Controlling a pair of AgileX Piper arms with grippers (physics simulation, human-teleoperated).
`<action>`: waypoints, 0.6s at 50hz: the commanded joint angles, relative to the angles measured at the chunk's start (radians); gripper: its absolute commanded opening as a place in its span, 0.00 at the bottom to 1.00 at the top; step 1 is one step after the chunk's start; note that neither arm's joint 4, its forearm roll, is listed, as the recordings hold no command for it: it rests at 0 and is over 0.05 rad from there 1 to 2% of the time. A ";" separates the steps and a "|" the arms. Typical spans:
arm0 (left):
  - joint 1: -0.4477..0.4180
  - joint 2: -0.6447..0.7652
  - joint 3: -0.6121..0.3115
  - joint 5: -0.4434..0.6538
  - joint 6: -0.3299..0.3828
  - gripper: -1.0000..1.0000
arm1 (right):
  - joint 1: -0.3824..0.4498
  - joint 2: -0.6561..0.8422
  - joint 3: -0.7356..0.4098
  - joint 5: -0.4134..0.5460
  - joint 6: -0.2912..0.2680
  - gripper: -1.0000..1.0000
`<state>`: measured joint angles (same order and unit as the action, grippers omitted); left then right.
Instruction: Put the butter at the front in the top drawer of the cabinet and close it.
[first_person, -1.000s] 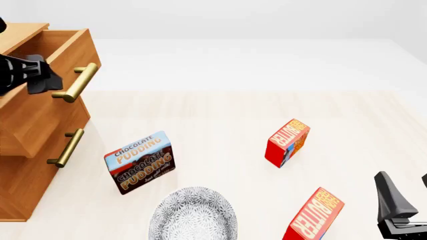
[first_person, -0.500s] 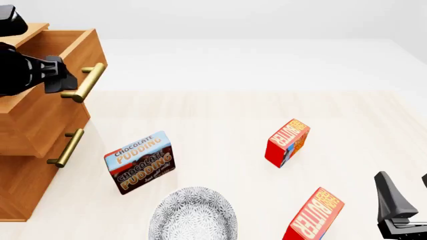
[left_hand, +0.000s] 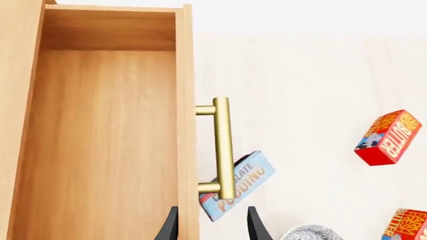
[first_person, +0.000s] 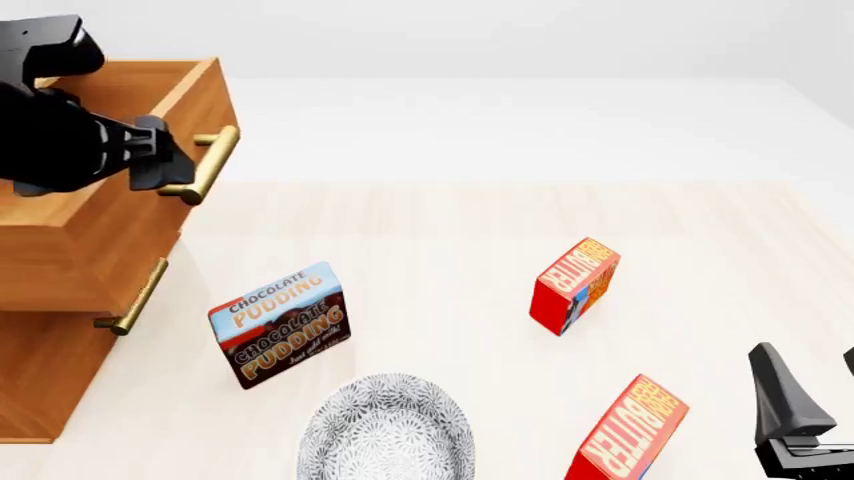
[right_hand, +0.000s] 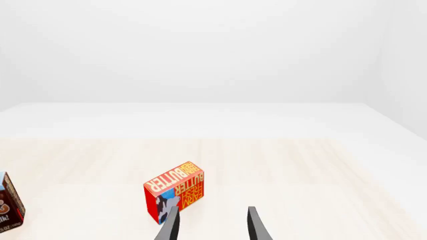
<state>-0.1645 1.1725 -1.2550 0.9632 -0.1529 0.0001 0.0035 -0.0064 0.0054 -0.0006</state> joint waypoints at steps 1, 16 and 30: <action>-0.074 0.024 0.011 -0.019 -0.017 1.00 | 0.000 0.000 0.001 -0.001 0.000 1.00; -0.119 0.064 -0.037 -0.026 -0.007 1.00 | 0.000 0.000 0.001 -0.001 0.000 1.00; -0.171 0.114 -0.037 -0.067 -0.028 1.00 | 0.000 0.000 0.001 -0.001 0.000 1.00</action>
<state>-0.2943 1.2512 -1.2923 0.9254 -0.1693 0.0001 0.0035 -0.0064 0.0053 -0.0006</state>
